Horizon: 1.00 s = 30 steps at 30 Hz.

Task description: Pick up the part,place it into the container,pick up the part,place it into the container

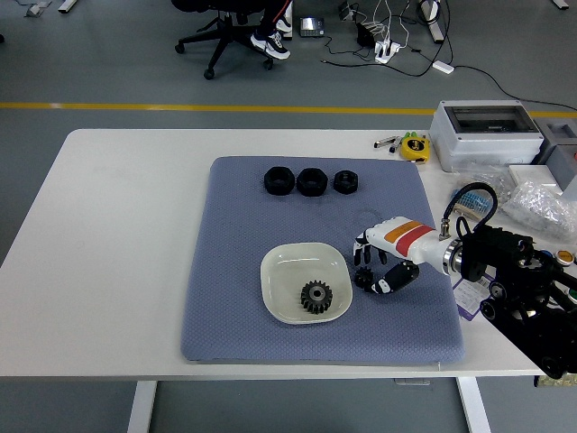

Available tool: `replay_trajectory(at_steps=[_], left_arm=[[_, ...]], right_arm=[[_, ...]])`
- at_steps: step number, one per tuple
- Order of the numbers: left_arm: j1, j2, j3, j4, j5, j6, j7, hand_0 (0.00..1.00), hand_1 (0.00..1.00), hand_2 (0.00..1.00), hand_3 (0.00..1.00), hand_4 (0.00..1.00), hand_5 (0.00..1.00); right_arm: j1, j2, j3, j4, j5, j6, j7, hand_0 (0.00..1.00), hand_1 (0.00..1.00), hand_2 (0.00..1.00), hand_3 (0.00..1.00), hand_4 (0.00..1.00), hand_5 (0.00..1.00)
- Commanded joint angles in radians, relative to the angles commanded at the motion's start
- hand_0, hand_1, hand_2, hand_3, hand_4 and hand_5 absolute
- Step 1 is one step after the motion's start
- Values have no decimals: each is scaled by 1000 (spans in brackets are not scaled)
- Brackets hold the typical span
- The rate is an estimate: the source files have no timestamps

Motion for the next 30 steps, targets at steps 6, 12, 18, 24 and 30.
replay_trajectory(at_steps=[6, 12, 18, 24, 30], left_arm=[[0, 0, 3, 0, -1, 0, 0, 748, 761, 832, 634, 734, 626], [0, 0, 1, 0, 2, -1, 1, 748, 761, 832, 633, 733, 627], [-1, 0, 2, 0, 3, -2, 1, 748, 760, 831, 634, 734, 629], [-2, 1, 4, 0, 3, -3, 1, 748, 758, 831, 634, 733, 629], [-1, 1, 4, 0, 3, -3, 1, 747, 760, 831, 634, 734, 630]], right_arm=[[0, 1, -3, -7, 11, -4, 5, 108, 155, 287, 448, 769, 199], [-2, 1, -6, -9, 23, 0, 10, 87, 98, 235, 423, 825, 172], [-2, 0, -6, -11, 32, 5, 8, 55, 58, 186, 370, 816, 208], [-3, -4, 4, -5, 40, 8, 4, 48, 44, 167, 333, 799, 248], [-4, -11, 29, 7, 47, 5, 0, 40, 35, 163, 324, 802, 264]])
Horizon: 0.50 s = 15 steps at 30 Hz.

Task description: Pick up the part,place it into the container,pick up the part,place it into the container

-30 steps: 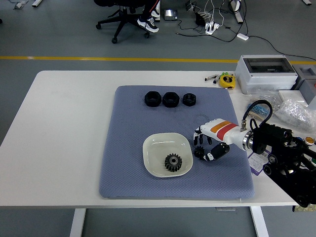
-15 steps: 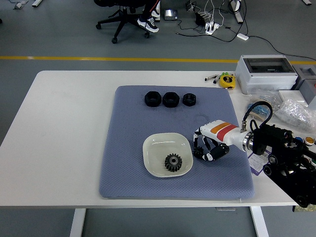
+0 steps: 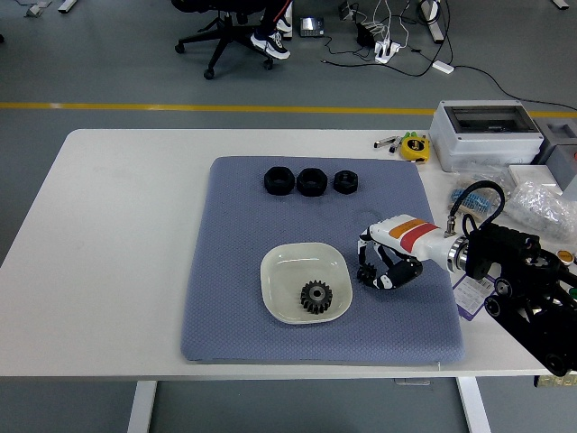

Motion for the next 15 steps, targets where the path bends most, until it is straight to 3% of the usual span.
replay_trajectory(at_steps=[6, 15], left_arm=[[0, 0, -1, 0, 2, 0, 1, 747, 757, 831, 634, 734, 631], [2, 0, -7, 0, 11, 1, 3, 747, 759, 831, 634, 733, 631]], right_arm=[[-4, -5, 24, 23, 1, -3, -4, 37, 35, 161, 322, 805, 270], [3, 0, 51, 130, 18, -29, -8, 37, 33, 158, 322, 820, 260]])
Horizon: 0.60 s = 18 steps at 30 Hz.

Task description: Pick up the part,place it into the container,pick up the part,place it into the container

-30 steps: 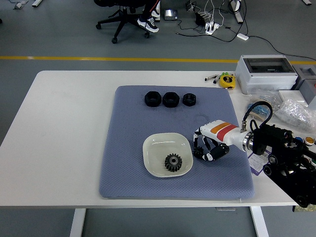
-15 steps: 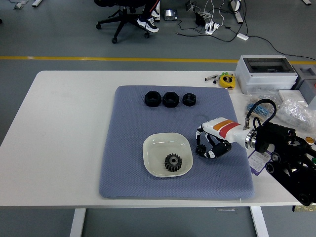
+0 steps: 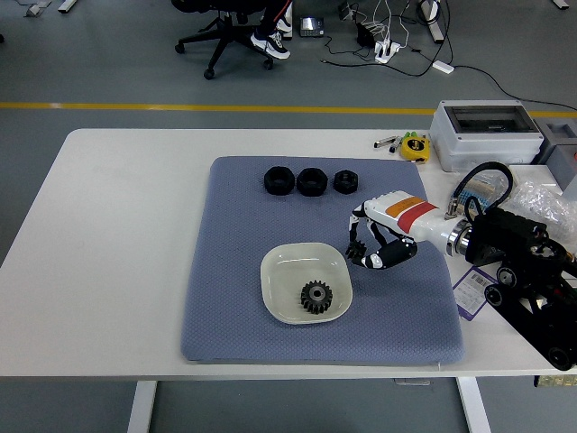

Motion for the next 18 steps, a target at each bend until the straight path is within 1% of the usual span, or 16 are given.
replay_trajectory(at_steps=[3, 7, 11, 16, 18], left_arm=[[2, 0, -1, 0, 2, 0, 0, 748, 758, 830, 634, 733, 631], [7, 1, -3, 0, 6, 0, 2, 748, 758, 830, 634, 733, 631], [10, 3, -2, 0, 7, 0, 2, 747, 756, 829, 634, 733, 631], [12, 4, 1, 0, 5, 0, 1, 748, 755, 829, 633, 733, 630], [12, 5, -1, 0, 7, 0, 1, 748, 755, 829, 633, 733, 630]], right_arm=[[7, 7, -9, 24, 9, -4, 0, 37, 33, 155, 325, 831, 250], [29, 32, -42, 35, 29, -7, -1, 37, 33, 155, 325, 831, 250], [43, 48, -74, 42, 32, 11, -4, 39, 37, 155, 327, 835, 241], [44, 47, -117, 60, 36, 42, -7, 42, 42, 157, 338, 839, 227], [44, 47, -129, 60, 37, 47, -7, 42, 42, 157, 338, 839, 227]])
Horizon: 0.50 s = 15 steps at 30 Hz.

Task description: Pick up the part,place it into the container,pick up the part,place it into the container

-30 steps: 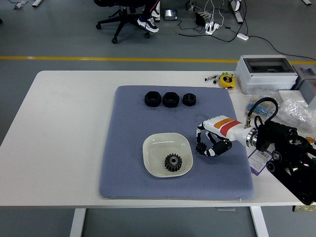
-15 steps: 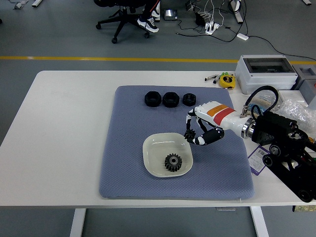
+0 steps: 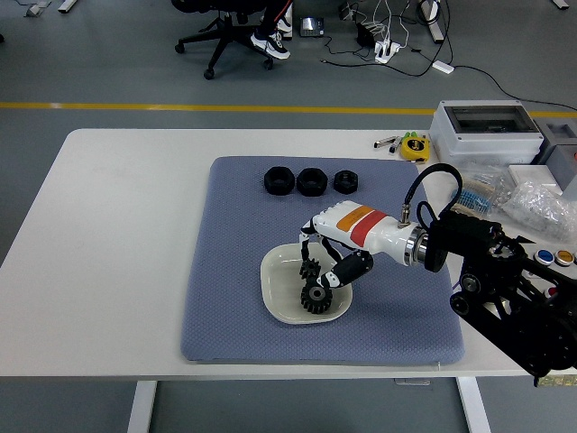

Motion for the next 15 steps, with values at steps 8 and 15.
replay_trajectory(at_steps=[8, 15], left_arm=[[-1, 2, 8, 0, -1, -1, -1, 747, 752, 828, 632, 734, 632], [-7, 2, 18, 0, -12, -1, -3, 747, 749, 825, 632, 734, 631]], right_arm=[[0, 9, -29, -39, -8, -11, -6, 50, 51, 175, 352, 840, 223], [0, 6, -34, -60, -15, -5, -11, 64, 67, 203, 394, 814, 264]])
